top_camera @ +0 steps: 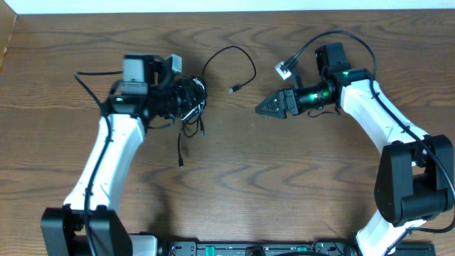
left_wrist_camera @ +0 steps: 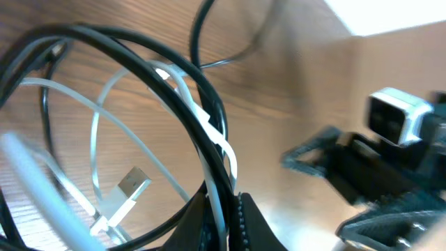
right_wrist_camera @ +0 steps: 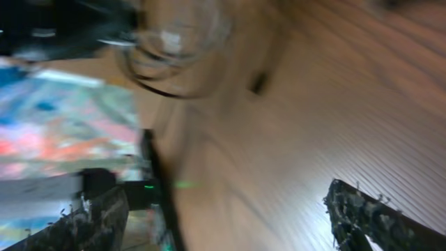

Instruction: Untangle cables

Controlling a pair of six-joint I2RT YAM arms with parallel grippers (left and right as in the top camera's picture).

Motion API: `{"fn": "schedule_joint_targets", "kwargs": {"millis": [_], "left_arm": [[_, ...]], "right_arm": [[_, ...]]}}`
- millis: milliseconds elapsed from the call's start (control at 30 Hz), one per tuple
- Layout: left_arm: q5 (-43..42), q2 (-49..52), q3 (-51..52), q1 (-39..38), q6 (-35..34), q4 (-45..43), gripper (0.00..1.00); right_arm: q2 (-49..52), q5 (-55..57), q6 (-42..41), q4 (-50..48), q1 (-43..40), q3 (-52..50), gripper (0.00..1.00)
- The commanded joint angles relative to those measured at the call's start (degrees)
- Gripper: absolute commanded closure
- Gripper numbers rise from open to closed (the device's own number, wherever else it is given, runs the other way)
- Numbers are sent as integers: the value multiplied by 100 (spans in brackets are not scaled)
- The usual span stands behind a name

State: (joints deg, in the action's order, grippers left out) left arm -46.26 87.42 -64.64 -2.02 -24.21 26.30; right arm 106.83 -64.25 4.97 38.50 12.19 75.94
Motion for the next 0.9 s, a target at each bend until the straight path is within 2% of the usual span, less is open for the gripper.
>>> {"fn": "schedule_joint_targets", "kwargs": {"millis": [0, 133, 167, 200, 233, 300, 433, 567, 667, 700, 733, 867], "left_arm": [[-2277, 264, -46, 350, 173, -175, 93], [-2430, 636, 4, 404, 210, -199, 92], [-2430, 737, 31, 374, 210, -199, 89], [-2426, 881, 59, 317, 221, -203, 78], [-2426, 1010, 63, 278, 278, -201, 73], [-2424, 1327, 63, 210, 332, -210, 69], [-2245, 1856, 61, 223, 407, -363, 69], [-1921, 2199, 61, 254, 409, -514, 71], [-1878, 2277, 61, 256, 599, -601, 79], [-1827, 2273, 61, 260, 748, -664, 87], [-1784, 2273, 61, 260, 789, -708, 89], [-1429, 2273, 61, 258, 813, -708, 92]], "right_arm": [[44, -1106, 151, -197, 186, -37, 22], [44, -678, -26, -249, 378, -37, 28], [44, -496, -96, -227, 422, -37, 28], [44, -275, -173, -195, 474, -37, 28], [44, -15, -234, -160, 527, -37, 28], [44, 393, -352, -116, 621, -37, 28], [44, 798, -503, -107, 780, -37, 27], [44, 1309, -903, -162, 894, -37, 26], [44, 1381, -929, -210, 970, -37, 27], [44, 1456, -973, -214, 1005, -37, 27], [44, 1574, -1058, -212, 1019, -37, 27], [44, 2271, -1513, -216, 1104, -37, 28]]}}
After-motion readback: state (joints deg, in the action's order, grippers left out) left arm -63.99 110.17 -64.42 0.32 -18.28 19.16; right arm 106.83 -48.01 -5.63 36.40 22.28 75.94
